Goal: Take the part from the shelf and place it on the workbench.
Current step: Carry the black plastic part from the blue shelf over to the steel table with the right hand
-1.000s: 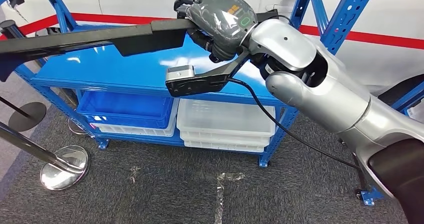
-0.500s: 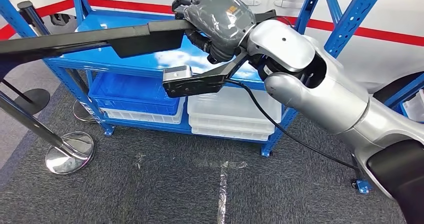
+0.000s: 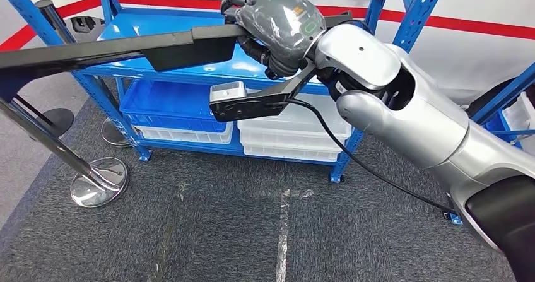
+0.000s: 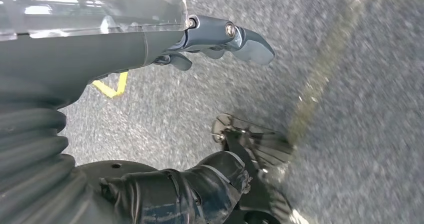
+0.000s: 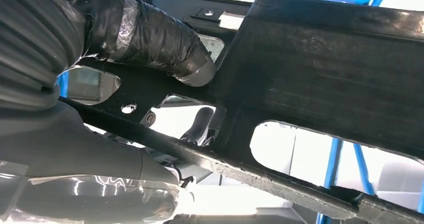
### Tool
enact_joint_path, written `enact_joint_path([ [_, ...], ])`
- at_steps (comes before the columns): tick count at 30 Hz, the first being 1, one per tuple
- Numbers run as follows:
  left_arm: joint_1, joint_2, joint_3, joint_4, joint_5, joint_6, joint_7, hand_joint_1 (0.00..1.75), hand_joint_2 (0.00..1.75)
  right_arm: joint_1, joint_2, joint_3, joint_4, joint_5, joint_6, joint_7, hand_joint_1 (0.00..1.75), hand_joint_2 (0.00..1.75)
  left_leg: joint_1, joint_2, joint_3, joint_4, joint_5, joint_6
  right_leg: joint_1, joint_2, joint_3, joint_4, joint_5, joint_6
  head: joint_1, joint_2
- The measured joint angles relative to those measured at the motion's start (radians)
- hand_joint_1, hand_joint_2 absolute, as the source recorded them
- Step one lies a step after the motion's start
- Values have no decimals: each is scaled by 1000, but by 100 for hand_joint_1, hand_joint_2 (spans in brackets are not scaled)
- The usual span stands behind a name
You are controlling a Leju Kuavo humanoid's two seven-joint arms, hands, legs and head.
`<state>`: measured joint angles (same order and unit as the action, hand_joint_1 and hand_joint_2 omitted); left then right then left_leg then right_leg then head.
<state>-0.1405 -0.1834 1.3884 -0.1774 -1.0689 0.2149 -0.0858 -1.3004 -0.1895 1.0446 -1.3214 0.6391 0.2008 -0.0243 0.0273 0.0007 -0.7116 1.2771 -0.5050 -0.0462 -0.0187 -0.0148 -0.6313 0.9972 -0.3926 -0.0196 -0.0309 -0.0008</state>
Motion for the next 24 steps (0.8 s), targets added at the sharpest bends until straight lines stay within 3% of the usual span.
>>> enact_joint_path([
  [1,0,1,0,0,0,0,0,0,175,0,0,0,0,0,0,0,175,175,6,0,40,-42,28,-8,-5,0,-17,9,7,7,-1,0],
  [2,-1,1,-1,0,0,0,0,0,175,0,0,0,0,-1,0,0,175,175,8,-1,90,-103,35,-18,-8,0,-33,19,12,15,-2,0],
  [4,-2,0,-2,1,-1,1,1,0,175,-1,1,0,0,-2,0,0,175,175,9,-5,160,-211,8,-17,-7,1,-55,36,23,29,-4,0],
  [5,-3,0,-3,1,-1,1,2,0,175,-1,2,0,0,-3,0,0,175,175,6,-7,172,-236,-8,-10,-4,1,-61,39,31,35,-5,0],
  [7,-2,0,-4,2,-2,2,3,0,175,2,1,1,1,-4,0,0,175,175,6,-7,158,-238,-1,14,-4,2,-68,38,44,44,-3,0],
  [8,-1,0,-4,2,-2,3,4,0,175,3,1,1,2,-5,0,0,175,175,5,-6,149,-236,8,25,-6,3,-75,45,32,47,-1,0],
  [9,-1,0,-4,2,-2,3,5,0,175,5,1,2,3,-5,0,0,175,175,4,-5,139,-237,17,36,-7,4,-86,68,2,49,1,0],
  [11,0,1,-4,2,-2,3,6,0,175,6,0,2,4,-7,-1,0,175,175,-1,-3,117,-237,37,55,-5,7,-116,174,-97,49,4,0],
  [12,0,1,-4,2,-2,3,7,0,175,7,0,2,5,-7,-1,-1,175,175,-4,-3,106,-237,47,61,-3,8,-129,241,-140,47,4,0],
  [13,0,1,-4,2,-2,3,7,0,175,8,0,3,5,-8,-1,-1,175,175,-9,-4,95,-236,55,65,2,10,-135,295,-162,43,5,0],
  [14,0,1,-4,2,-2,3,8,0,175,10,0,4,6,-8,-1,-1,175,175,-14,-5,84,-236,64,68,7,11,-128,321,-162,35,5,0],
  [15,0,1,-5,2,-2,3,8,0,175,11,1,5,8,-8,-2,-1,175,175,-20,-6,74,-236,72,69,13,12,-105,313,-144,24,5,0],
  [17,-1,0,-5,2,-2,3,9,0,175,12,1,6,9,-8,-2,-2,175,175,-30,-8,59,-236,86,71,32,13,-19,206,-101,-9,4,0],
  [18,-1,-2,-5,2,-2,3,9,0,175,11,3,6,10,-8,-3,-2,175,175,-34,-8,53,-236,93,70,41,13,28,137,-97,-28,2,0],
  [19,-1,-3,-5,2,-1,3,10,0,175,10,5,6,10,-9,-4,-2,175,175,-33,-7,49,-239,101,67,49,12,63,80,-97,-40,1,0],
  [20,-1,-4,-5,3,-1,3,10,0,175,9,6,6,11,-9,-4,-2,175,175,-30,-6,46,-243,110,63,55,12,81,43,-98,-48,0,0],
  [22,-1,-3,-5,3,-1,4,10,0,175,7,8,6,14,-10,-5,-4,175,175,-25,-6,44,-259,129,53,57,12,85,10,-77,-48,4,0],
  [24,-2,-1,-5,3,-2,5,11,0,175,7,9,7,16,-11,-5,-6,175,175,-27,-8,34,-254,110,42,49,8,82,-19,-45,-45,8,0],
])
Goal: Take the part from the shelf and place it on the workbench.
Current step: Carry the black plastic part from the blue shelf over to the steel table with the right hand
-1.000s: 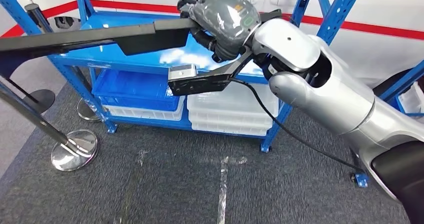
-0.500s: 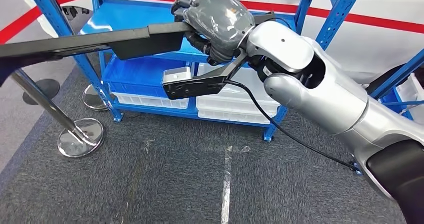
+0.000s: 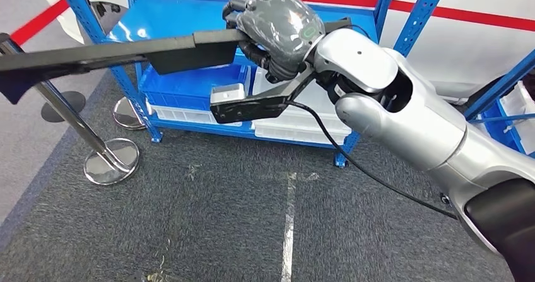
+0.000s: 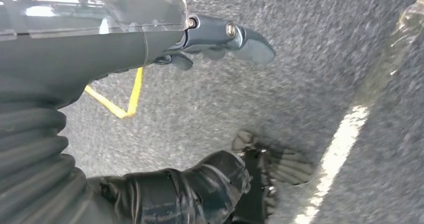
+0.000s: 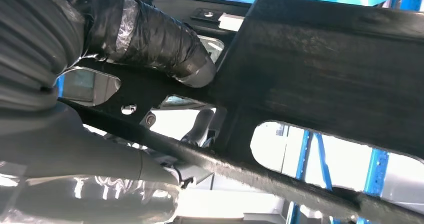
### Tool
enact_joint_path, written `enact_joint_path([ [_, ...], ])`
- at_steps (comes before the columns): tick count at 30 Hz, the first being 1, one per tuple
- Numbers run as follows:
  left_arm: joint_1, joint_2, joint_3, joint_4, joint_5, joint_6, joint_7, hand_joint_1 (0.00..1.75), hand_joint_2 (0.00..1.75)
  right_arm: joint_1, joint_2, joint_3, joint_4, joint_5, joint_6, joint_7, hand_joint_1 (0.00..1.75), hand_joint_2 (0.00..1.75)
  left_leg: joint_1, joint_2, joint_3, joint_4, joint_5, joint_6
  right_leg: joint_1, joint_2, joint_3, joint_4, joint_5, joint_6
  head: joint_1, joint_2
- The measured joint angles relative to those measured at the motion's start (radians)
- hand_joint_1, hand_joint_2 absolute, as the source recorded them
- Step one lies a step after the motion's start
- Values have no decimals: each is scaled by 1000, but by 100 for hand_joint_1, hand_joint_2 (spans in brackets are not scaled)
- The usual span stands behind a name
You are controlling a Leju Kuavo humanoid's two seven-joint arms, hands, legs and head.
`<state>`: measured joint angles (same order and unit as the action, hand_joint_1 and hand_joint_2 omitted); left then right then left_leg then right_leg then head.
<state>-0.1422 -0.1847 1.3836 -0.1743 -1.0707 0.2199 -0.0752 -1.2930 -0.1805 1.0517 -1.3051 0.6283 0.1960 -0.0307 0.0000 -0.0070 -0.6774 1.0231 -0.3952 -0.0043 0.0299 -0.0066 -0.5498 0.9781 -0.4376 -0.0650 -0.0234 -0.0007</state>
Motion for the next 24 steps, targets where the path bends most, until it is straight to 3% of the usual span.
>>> enact_joint_path([
  [1,0,1,0,0,0,0,0,0,175,0,1,0,1,0,0,-1,175,175,0,-1,-11,29,-36,-7,-6,-3,-5,-12,13,2,0,0],
  [3,2,0,0,0,-1,0,0,0,175,1,4,1,2,0,0,-3,175,175,8,1,-39,145,-128,-22,-13,-6,-26,-11,30,7,-1,0],
  [4,3,0,0,0,-1,0,0,0,175,1,5,1,3,0,0,-3,175,175,14,2,-50,206,-157,-30,-16,-7,-39,-4,36,10,-2,0],
  [5,3,0,0,0,-1,0,-1,0,175,2,5,2,4,0,0,-2,175,175,19,2,-52,247,-159,-38,-20,-8,-56,5,41,14,-2,0],
  [6,2,1,0,0,0,0,-4,0,175,2,6,2,5,0,0,-3,175,175,24,2,-43,262,-138,-47,-24,-9,-73,15,45,19,-2,0],
  [8,1,3,0,0,3,1,-12,0,175,4,7,2,7,-1,0,-3,175,175,36,2,18,198,-82,-67,-35,-10,-110,42,52,31,-3,0],
  [9,0,3,0,0,4,1,-14,0,175,4,7,2,7,-2,0,-3,175,175,37,2,61,137,-82,-73,-37,-9,-127,55,55,37,-5,0],
  [11,-1,3,0,0,5,0,-14,0,175,4,8,2,8,-4,0,-2,175,175,35,0,118,46,-116,-61,-37,-7,-148,74,64,50,-5,0],
  [12,-1,4,0,0,5,0,-14,0,175,5,8,2,8,-4,0,-2,175,175,31,0,128,28,-126,-48,-36,-7,-152,75,70,57,-5,0],
  [14,0,4,0,0,5,1,-11,0,175,6,8,2,10,-5,0,-2,175,175,31,2,120,23,-117,-23,-38,-6,-157,76,77,69,-4,0],
  [15,0,4,0,0,5,1,-10,0,175,6,7,2,11,-5,0,-2,175,175,31,3,116,21,-109,-11,-39,-4,-164,89,64,75,-3,0],
  [17,1,5,0,0,4,3,-6,0,175,6,7,2,11,-5,0,-2,175,175,33,7,104,17,-92,8,-43,0,-200,176,-4,83,2,0],
  [19,1,6,0,0,3,4,-4,0,175,8,7,2,12,-5,0,-1,175,175,32,8,87,17,-78,14,-43,3,-239,300,-76,88,5,0],
  [20,1,6,0,0,3,4,-3,0,175,11,7,2,12,-5,0,-1,175,175,32,7,80,17,-73,15,-44,3,-242,335,-89,89,6,0],
  [21,2,6,0,0,3,4,-2,0,175,13,7,2,13,-5,0,-1,175,175,32,7,75,17,-69,14,-44,3,-227,334,-85,88,6,0],
  [22,3,6,0,0,3,4,-2,0,175,14,7,2,13,-5,0,-1,175,175,32,6,72,18,-66,12,-44,3,-195,296,-65,86,7,0],
  [24,3,6,0,0,3,4,-1,0,175,12,7,2,14,-5,0,0,175,175,32,5,67,18,-60,7,-43,4,-107,167,-24,78,7,0],
])
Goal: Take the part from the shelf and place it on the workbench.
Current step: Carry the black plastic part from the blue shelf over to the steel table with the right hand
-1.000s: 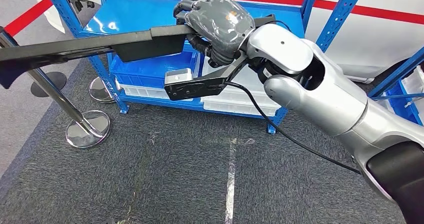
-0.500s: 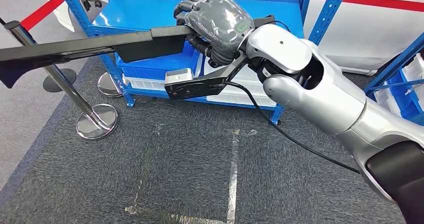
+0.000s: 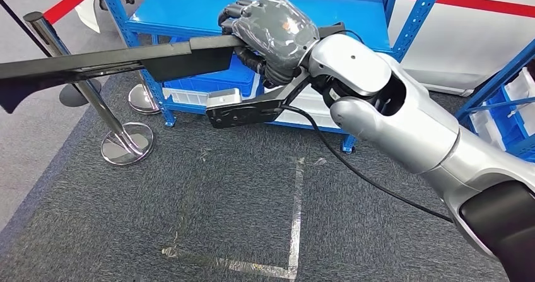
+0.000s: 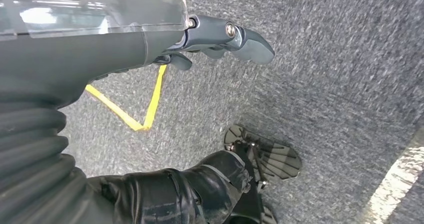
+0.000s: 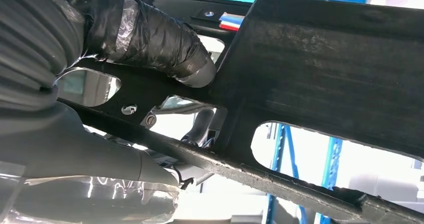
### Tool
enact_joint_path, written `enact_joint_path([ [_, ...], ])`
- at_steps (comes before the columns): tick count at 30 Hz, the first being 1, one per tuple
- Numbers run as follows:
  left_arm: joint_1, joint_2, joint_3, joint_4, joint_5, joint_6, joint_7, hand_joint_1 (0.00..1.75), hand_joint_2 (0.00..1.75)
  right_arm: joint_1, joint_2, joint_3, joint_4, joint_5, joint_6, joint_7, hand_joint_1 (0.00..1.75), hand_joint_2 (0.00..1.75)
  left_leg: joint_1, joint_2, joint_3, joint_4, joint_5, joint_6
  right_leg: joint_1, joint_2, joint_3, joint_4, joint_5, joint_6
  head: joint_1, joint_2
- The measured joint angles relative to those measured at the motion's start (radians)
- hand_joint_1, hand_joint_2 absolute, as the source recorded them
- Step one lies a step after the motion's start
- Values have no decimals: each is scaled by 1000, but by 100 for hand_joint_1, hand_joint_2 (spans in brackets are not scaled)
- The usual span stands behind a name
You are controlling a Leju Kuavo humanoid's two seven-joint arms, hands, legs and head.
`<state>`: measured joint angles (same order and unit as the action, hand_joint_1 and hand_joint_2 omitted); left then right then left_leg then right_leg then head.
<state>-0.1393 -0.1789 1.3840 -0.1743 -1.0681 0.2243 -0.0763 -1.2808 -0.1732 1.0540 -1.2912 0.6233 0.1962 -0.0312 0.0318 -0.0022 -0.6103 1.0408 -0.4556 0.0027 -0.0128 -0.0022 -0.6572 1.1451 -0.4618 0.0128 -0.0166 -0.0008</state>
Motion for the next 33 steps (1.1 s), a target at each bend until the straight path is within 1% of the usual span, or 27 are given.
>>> enact_joint_path([
  [1,-1,0,0,0,0,0,0,0,175,-2,0,0,0,0,0,0,175,175,-1,0,-3,1,3,-5,3,1,29,-51,9,-4,0,0],
  [2,-2,0,0,0,0,0,0,0,175,-3,0,0,0,0,0,0,175,175,-2,0,-7,1,7,-11,6,2,44,-81,11,-7,-1,0],
  [4,-3,0,0,0,0,1,1,0,175,-2,0,0,1,1,0,0,175,175,-4,0,-13,-2,15,-23,11,2,43,-95,12,-12,-1,0],
  [6,-2,1,0,0,-1,2,3,0,175,-2,0,0,2,5,0,3,175,175,-2,0,-19,3,7,-32,6,0,43,-102,20,-22,-1,0],
  [7,-1,1,0,0,-1,2,4,0,175,-2,1,0,3,8,0,5,175,175,-2,0,-29,28,-13,-35,4,-1,43,-107,25,-28,-2,0],
  [8,0,1,0,0,-2,2,6,0,175,-2,1,0,4,11,0,7,175,175,-2,1,-48,73,-43,-37,3,-1,42,-109,29,-34,-4,0],
  [10,0,1,0,0,-4,2,7,0,175,-2,2,1,7,16,-1,8,175,175,-3,0,-99,201,-108,-40,7,-2,36,-109,34,-41,-5,0],
  [11,-1,1,0,0,-5,2,7,0,175,-2,3,2,8,17,-1,8,175,175,-3,0,-118,249,-124,-41,10,-2,33,-109,36,-43,-5,0],
  [12,0,1,0,0,-6,2,7,0,175,-2,4,3,9,19,0,8,175,175,-4,1,-121,265,-121,-40,13,-5,31,-108,37,-45,-5,0],
  [13,0,2,0,0,-6,2,7,0,175,-2,6,5,11,21,0,7,175,175,-6,2,-105,244,-101,-37,15,-7,29,-106,38,-45,-5,0],
  [14,0,3,0,0,-6,2,7,0,175,-2,8,7,12,23,1,7,175,175,-9,7,-74,191,-71,-32,17,-10,28,-105,39,-46,-5,0],
  [15,-1,4,0,0,-6,2,7,0,175,-4,10,9,13,26,2,7,175,175,-14,20,-38,124,-44,-25,18,-14,28,-103,39,-46,-5,0],
  [16,-3,5,0,0,-6,2,7,0,175,-7,11,10,14,28,3,7,175,175,-20,34,-8,64,-26,-19,21,-18,26,-99,39,-45,-5,0],
  [17,-5,6,0,0,-6,2,7,0,175,-10,11,11,16,30,3,7,175,175,-25,45,11,25,-17,-12,24,-24,23,-97,40,-42,-5,0],
  [18,-6,6,0,0,-6,1,6,0,175,-13,11,13,17,31,4,7,175,175,-30,48,17,5,-15,-7,26,-31,20,-96,42,-39,-4,0],
  [20,-7,6,0,0,-6,-4,6,0,175,-16,11,16,18,35,4,7,175,175,-28,32,14,-6,-4,3,28,-47,16,-97,45,-30,-4,0],
  [21,-5,5,0,0,-6,-6,6,0,175,-17,11,17,18,36,4,7,175,175,-25,23,13,-12,4,7,28,-46,12,-93,40,-25,-4,0],
  [22,-3,5,0,0,-6,-9,6,0,175,-18,11,18,19,37,4,7,175,175,-20,17,13,-19,12,11,27,-38,5,-77,24,-19,-2,0],
  [23,-1,4,0,0,-6,-12,6,0,175,-20,11,18,19,38,4,7,175,175,-15,11,11,-26,19,15,25,-25,-11,-41,-3,-14,-1,0],
  [25,-1,5,0,0,-6,-15,7,0,175,-22,11,20,20,39,4,7,175,175,-12,-1,3,-28,28,19,16,-3,-56,75,-70,-3,3,0],
  [26,-1,5,0,0,-7,-16,8,0,175,-20,11,21,21,40,5,7,175,175,-10,-9,-1,-28,30,18,11,0,-76,129,-92,1,3,0],
  [27,-1,5,0,0,-7,-17,8,0,175,-18,11,23,22,40,5,7,175,175,-8,-18,-4,-27,33,16,5,1,-83,156,-96,6,3,0],
  [28,-1,5,0,0,-7,-18,8,0,175,-15,11,25,23,40,5,7,175,175,-5,-27,-7,-25,34,13,-1,1,-73,148,-83,10,3,0],
  [29,-1,5,0,0,-7,-19,9,0,175,-14,11,26,23,41,5,7,175,175,-1,-36,-10,-21,35,10,-6,4,-46,104,-56,14,3,0],
  [31,-1,5,-1,0,-9,-22,8,0,175,-16,11,26,24,43,5,9,175,175,6,-54,-20,-12,35,-3,-16,36,20,-18,-11,20,5,0],
  [32,-1,5,-1,0,-11,-24,7,0,175,-18,10,26,24,44,5,10,175,175,7,-63,-28,-7,36,-11,-19,54,41,-61,-2,19,5,0],
  [33,-1,5,-2,0,-13,-25,6,0,175,-19,10,26,25,44,6,12,175,175,9,-72,-36,-4,40,-21,-19,68,49,-84,-2,18,6,0],
])
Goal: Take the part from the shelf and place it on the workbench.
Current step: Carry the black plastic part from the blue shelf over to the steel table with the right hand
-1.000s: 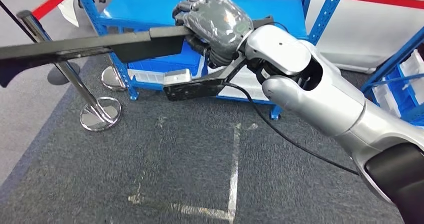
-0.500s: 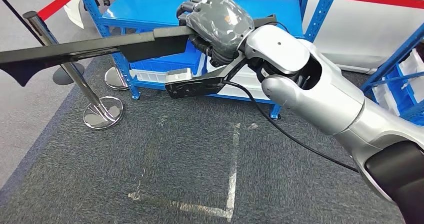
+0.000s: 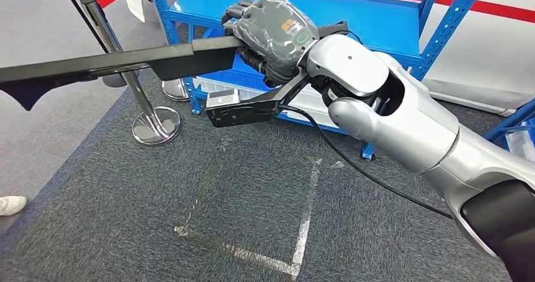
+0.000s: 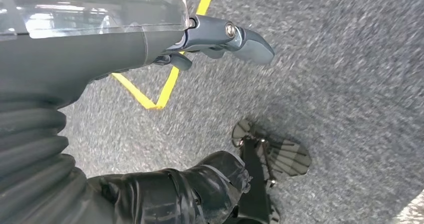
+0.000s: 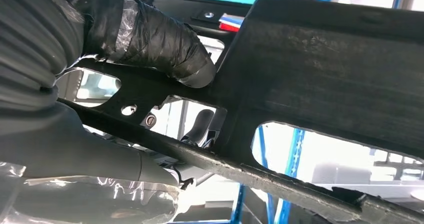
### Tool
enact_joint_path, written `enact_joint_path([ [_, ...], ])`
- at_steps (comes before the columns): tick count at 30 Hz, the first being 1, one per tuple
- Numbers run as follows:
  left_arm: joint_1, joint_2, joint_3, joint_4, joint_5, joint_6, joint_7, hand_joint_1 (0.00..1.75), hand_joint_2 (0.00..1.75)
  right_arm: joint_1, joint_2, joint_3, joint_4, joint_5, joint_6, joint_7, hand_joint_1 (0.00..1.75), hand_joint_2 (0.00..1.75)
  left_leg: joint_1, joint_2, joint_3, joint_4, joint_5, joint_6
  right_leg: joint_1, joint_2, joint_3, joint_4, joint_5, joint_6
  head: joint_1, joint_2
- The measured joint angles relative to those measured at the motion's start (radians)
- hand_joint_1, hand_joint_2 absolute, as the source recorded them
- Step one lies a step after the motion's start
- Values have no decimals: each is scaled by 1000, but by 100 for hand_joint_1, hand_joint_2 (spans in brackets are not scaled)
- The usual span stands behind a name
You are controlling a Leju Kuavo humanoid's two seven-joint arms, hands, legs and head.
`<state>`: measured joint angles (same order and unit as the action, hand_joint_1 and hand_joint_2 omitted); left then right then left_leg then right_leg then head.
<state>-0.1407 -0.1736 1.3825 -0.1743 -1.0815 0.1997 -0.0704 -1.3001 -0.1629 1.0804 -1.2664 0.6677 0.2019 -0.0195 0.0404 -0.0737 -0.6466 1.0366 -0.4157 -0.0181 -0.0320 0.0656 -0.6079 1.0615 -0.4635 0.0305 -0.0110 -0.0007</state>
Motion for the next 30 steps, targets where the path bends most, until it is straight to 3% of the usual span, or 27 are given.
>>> enact_joint_path([
  [2,1,0,-1,0,-4,-3,-4,0,175,-1,0,0,1,2,4,4,175,175,4,-18,-10,-5,11,-18,4,-6,-1,-5,1,-10,0,0],
  [4,5,1,-2,0,-5,-7,-7,0,175,-1,-1,0,1,6,10,12,175,175,5,-9,-22,8,1,-27,4,-26,0,-11,8,-24,-2,0],
  [5,6,2,-2,0,-6,-9,-9,0,175,-2,-1,0,1,7,11,16,175,175,3,8,-38,43,-22,-29,2,-36,0,-15,12,-32,-6,0],
  [7,6,2,-2,0,-7,-11,-10,0,175,-3,-3,0,0,10,13,22,175,175,-1,47,-90,164,-86,-29,7,-55,-1,-18,16,-40,-11,0],
  [9,5,3,-2,0,-8,-13,-11,0,175,0,-4,0,0,11,15,24,175,175,-3,61,-126,258,-118,-27,17,-76,-3,-18,18,-44,-11,0],
  [10,5,3,-2,0,-8,-14,-12,0,175,1,-4,0,0,12,15,25,175,175,-6,64,-119,256,-110,-22,20,-85,-3,-17,18,-45,-11,0],
  [11,6,3,-2,0,-9,-14,-12,0,175,2,-4,0,-1,12,16,26,175,175,-10,68,-94,217,-86,-16,24,-95,-3,-17,18,-45,-11,0],
  [14,4,4,-3,0,-11,-15,-12,0,175,-1,-5,-1,-5,14,17,32,175,175,-34,114,9,37,-24,9,33,-122,-3,-16,18,-44,-11,0],
  [16,1,4,-3,0,-11,-15,-13,0,175,-3,-8,-2,-7,14,18,35,175,175,-44,124,23,1,-21,20,38,-141,-4,-18,19,-40,-10,0],
  [18,4,4,-3,0,-11,-15,-14,0,175,-4,-9,-2,-9,15,18,37,175,175,-40,104,22,-8,-11,30,39,-152,-2,-20,18,-33,-10,0],
  [20,6,3,-3,0,-12,-15,-13,0,175,-6,-11,-2,-10,15,19,38,175,175,-33,88,25,-22,1,40,36,-119,-17,16,-13,-23,-9,0],
  [22,6,3,-4,0,-13,-15,-14,0,175,-8,-15,-2,-11,15,22,39,175,175,-29,73,22,-27,8,47,32,-77,-65,125,-75,-16,-7,0],
  [24,5,4,-4,0,-14,-14,-14,0,175,-4,-19,-2,-11,15,26,40,175,175,-29,54,17,-25,11,49,30,-68,-113,233,-113,-13,-6,0],
  [25,5,4,-4,0,-15,-13,-14,0,175,-1,-21,-2,-11,15,27,41,175,175,-29,42,15,-24,11,49,29,-67,-117,244,-106,-13,-6,0],
  [27,6,4,-4,0,-19,-11,-14,0,175,2,-23,-2,-13,16,29,43,175,175,-29,17,14,-19,12,47,29,-58,-73,158,-45,-18,-6,0],
  [29,6,2,-4,0,-22,-10,-14,0,175,0,-27,-3,-16,17,29,44,175,175,-29,-6,8,-13,13,42,28,-18,-11,30,4,-29,-8,0],
  [30,6,0,-4,1,-23,-9,-15,0,175,-1,-28,-3,-17,17,29,44,175,175,-26,-15,2,-12,16,36,28,-2,6,-8,13,-32,-8,0],
])
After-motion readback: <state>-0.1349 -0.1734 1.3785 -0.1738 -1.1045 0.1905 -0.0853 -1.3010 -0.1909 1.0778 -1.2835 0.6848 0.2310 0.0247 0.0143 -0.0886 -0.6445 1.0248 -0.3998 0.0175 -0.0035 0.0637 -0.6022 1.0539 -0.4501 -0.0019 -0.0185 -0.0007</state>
